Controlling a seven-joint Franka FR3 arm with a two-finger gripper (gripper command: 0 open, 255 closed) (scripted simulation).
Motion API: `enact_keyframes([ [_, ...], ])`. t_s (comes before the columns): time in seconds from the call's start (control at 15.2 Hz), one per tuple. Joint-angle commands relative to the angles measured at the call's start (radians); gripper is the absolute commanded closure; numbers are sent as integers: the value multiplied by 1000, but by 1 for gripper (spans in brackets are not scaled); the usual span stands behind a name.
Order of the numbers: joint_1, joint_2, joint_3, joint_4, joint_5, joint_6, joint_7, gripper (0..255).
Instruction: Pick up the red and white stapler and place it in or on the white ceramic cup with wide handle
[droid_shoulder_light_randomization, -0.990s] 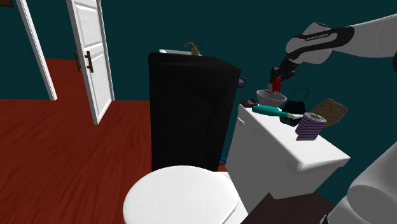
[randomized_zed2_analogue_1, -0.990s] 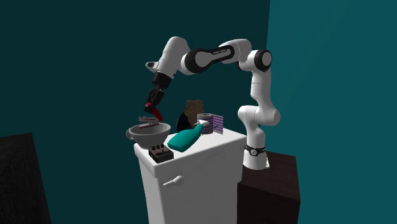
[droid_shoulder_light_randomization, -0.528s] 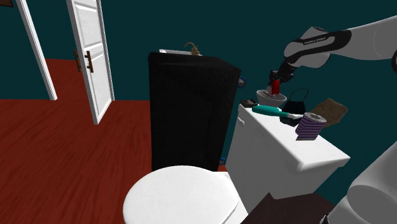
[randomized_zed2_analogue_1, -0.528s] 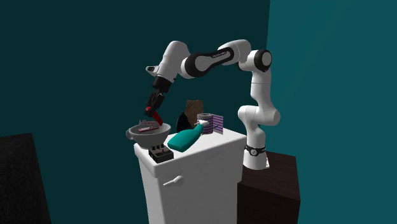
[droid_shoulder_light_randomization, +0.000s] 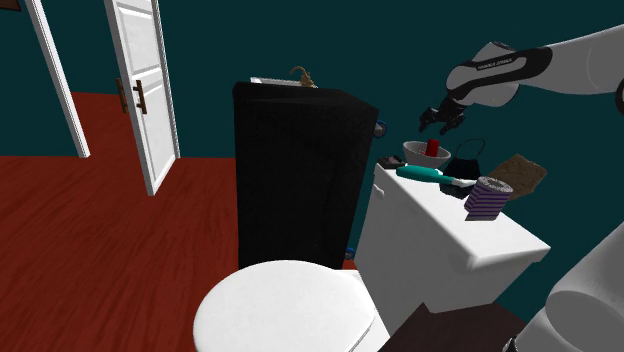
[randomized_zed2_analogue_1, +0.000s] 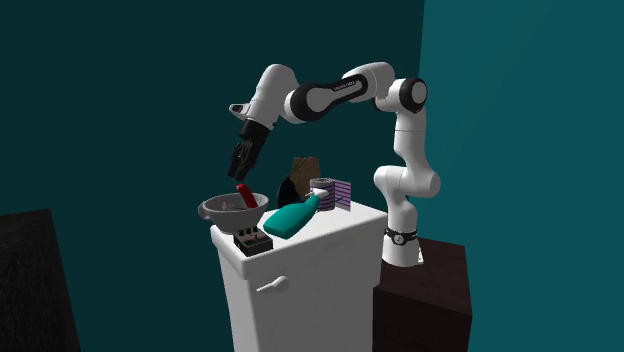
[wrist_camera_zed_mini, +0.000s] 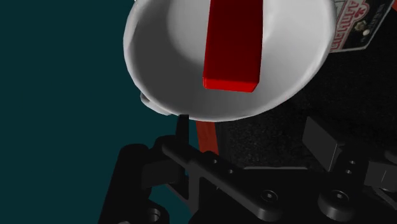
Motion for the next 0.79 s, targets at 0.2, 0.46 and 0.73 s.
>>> enact_keyframes([
  [0.2, -2, -70, 7, 15, -42, -79, 27, 0],
  [0.46, -3, -87, 10, 21, -51, -100, 34, 0],
  [0.73, -3, -87, 10, 21, -51, -100, 33, 0],
])
